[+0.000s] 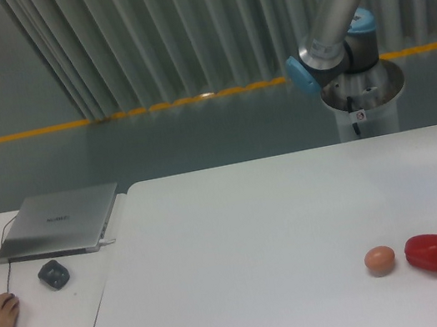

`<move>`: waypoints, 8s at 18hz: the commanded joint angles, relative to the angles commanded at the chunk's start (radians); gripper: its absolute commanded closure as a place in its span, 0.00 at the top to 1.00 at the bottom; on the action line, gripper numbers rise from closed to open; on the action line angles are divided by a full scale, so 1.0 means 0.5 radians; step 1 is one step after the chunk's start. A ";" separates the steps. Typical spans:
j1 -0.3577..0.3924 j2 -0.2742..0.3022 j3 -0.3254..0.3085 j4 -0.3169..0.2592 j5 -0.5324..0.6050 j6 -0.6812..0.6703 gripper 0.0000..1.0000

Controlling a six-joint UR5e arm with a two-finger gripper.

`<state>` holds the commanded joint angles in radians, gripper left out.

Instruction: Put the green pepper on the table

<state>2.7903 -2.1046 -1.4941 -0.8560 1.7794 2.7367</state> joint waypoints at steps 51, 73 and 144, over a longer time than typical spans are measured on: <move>-0.064 0.012 0.181 -0.172 0.163 0.500 1.00; -0.006 -0.061 0.058 -0.021 0.058 0.319 0.91; -1.227 0.417 -0.209 -1.055 -0.258 -3.111 0.77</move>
<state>2.1768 -1.8960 -1.5983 -1.3837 1.6505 1.1812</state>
